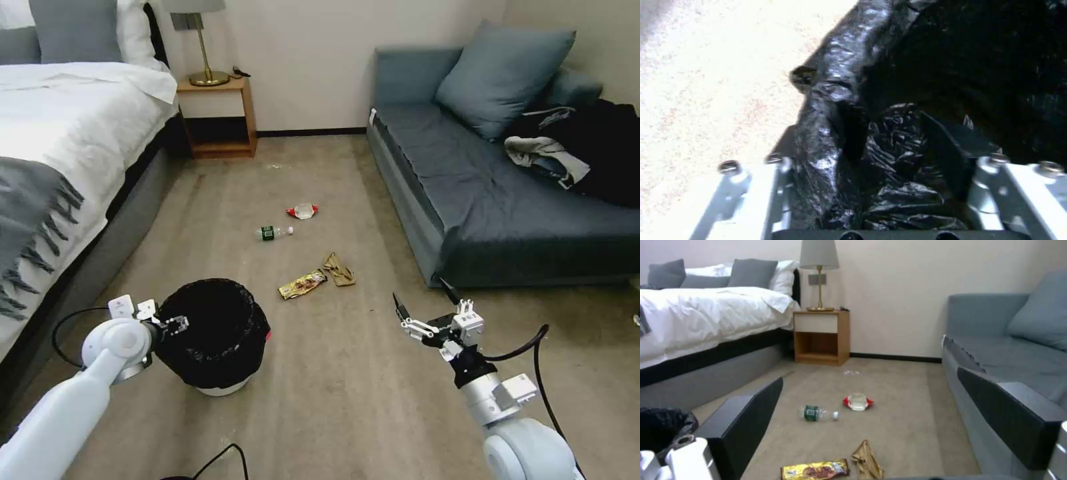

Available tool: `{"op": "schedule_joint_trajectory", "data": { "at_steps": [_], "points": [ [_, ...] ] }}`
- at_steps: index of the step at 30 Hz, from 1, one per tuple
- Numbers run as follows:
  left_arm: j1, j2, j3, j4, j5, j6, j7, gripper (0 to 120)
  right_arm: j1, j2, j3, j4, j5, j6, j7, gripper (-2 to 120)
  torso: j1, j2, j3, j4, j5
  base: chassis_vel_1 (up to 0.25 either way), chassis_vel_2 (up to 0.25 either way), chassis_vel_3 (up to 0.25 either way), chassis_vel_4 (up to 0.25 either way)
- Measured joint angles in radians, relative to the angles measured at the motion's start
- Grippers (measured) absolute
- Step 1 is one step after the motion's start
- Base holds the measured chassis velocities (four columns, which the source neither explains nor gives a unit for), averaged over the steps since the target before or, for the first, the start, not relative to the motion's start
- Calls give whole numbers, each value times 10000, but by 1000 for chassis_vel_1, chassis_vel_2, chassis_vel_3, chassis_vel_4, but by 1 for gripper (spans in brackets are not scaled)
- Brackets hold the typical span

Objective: Pick up the trash bin, then pick up the garbage on the floor and place it into the trash bin.

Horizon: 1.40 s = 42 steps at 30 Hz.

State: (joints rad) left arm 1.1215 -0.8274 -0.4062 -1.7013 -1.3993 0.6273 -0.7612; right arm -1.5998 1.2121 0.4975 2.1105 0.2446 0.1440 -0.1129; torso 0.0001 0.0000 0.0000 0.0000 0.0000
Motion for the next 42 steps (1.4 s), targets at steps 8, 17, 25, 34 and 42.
{"op": "schedule_joint_trajectory", "data": {
  "at_steps": [8,17,25,34,42],
  "points": [
    [117,0,-70,-28,138,88,81,25,-107,30,19,76,1,-25,57,100,-1,1,0,1,3,0,0,0,0],
    [339,-16,-176,-147,225,22,104,3,-154,97,25,112,65,23,30,100,0,2,-1,1,0,0,0,0,0],
    [648,81,-268,-779,763,-668,76,3,-112,342,-30,97,-176,260,282,100,-1,1,0,-1,-2,0,0,0,0],
    [820,264,-548,-1746,1397,-1155,95,3,-251,513,-95,214,-392,393,182,100,0,1,0,0,0,0,0,0,0],
    [1129,216,-647,-2115,1966,-1519,144,3,-373,635,-221,234,-564,506,85,100,0,1,0,0,-1,0,0,0,0]
  ]
}}
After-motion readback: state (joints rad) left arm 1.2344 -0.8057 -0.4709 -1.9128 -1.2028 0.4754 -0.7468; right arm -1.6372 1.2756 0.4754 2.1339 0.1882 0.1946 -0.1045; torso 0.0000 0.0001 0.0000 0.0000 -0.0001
